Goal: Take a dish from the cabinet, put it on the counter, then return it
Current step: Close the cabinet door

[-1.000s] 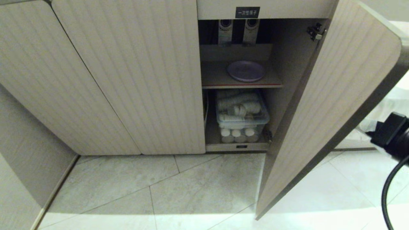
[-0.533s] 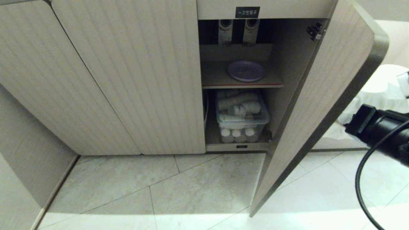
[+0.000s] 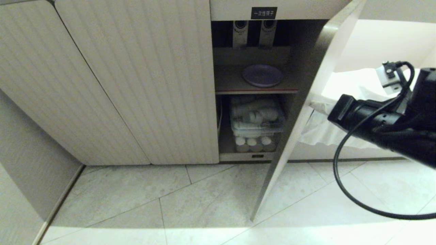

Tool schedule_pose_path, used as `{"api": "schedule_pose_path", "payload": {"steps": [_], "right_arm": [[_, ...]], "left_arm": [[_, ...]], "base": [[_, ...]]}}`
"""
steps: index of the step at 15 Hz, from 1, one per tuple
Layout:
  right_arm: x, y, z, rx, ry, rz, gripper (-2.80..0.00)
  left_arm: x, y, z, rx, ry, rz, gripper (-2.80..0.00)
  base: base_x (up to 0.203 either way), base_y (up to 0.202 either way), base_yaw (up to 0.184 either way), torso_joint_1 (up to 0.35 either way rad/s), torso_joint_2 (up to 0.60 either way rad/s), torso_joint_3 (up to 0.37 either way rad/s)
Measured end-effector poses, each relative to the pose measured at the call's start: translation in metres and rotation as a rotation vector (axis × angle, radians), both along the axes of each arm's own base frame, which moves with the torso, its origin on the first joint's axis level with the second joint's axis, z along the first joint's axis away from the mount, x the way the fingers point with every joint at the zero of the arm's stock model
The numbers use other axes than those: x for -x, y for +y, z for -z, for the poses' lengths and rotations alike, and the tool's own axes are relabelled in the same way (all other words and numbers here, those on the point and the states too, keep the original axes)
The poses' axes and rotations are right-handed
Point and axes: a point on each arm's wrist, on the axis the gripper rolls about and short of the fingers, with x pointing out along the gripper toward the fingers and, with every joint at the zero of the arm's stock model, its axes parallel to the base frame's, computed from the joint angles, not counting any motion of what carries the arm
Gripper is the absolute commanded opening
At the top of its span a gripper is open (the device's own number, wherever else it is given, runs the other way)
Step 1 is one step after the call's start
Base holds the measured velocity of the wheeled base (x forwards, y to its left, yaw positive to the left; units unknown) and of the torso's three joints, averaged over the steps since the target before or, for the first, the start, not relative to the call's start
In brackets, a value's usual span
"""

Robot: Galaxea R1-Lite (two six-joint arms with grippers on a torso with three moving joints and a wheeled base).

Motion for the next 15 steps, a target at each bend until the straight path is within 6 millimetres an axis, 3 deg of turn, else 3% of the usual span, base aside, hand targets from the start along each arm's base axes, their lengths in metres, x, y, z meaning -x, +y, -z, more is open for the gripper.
{"api": "schedule_pose_path", "payload": {"steps": [10, 12, 15], "right_arm": [[-0.109, 0.052, -0.01, -0.074, -0.133, 0.046, -2.8], [-0.118, 0.053, -0.003, -0.068, -0.122, 0.074, -2.8], [-0.106, 0.036, 0.008, -0.001, -0.092, 0.104, -2.8]], "left_arm": [[0.0, 0.0, 0.0, 0.0, 0.0, 0.0, -2.8], [0.0, 0.0, 0.0, 0.0, 0.0, 0.0, -2.8], [0.0, 0.0, 0.0, 0.0, 0.0, 0.0, -2.8]], "base": [[0.0, 0.0, 0.0, 0.0, 0.0, 0.0], [0.0, 0.0, 0.0, 0.0, 0.0, 0.0], [0.0, 0.0, 0.0, 0.0, 0.0, 0.0]]}}
